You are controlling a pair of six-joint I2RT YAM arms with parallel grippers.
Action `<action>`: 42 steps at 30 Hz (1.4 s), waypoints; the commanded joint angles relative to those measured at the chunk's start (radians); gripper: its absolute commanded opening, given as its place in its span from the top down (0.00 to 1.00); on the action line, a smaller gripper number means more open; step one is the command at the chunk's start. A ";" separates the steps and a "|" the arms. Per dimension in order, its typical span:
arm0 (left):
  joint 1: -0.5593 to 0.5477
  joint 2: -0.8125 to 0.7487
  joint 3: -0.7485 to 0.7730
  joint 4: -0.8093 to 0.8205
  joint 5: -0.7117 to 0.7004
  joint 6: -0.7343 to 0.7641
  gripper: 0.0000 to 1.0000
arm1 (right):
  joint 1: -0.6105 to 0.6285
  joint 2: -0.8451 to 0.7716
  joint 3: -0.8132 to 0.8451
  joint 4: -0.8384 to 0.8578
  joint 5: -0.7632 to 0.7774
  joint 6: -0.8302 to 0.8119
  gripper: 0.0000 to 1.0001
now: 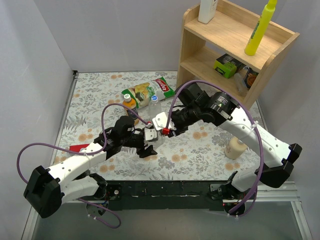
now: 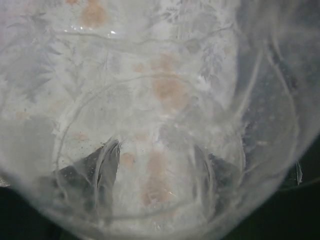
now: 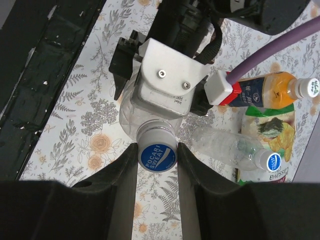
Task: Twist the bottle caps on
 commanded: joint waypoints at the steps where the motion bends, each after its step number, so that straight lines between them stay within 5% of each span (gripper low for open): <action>1: -0.003 -0.051 0.035 0.317 -0.037 -0.121 1.00 | 0.024 0.058 -0.031 -0.006 -0.085 0.189 0.83; 14: -0.003 -0.099 0.011 0.346 -0.293 -0.105 1.00 | -0.023 0.280 0.181 -0.192 -0.101 0.429 0.86; 27: -0.003 -0.070 0.027 0.434 -0.452 -0.060 1.00 | -0.065 0.319 0.155 -0.188 -0.186 0.530 0.89; 42: -0.003 -0.067 0.011 0.399 -0.423 -0.126 1.00 | -0.063 0.311 0.103 -0.143 -0.045 0.625 0.91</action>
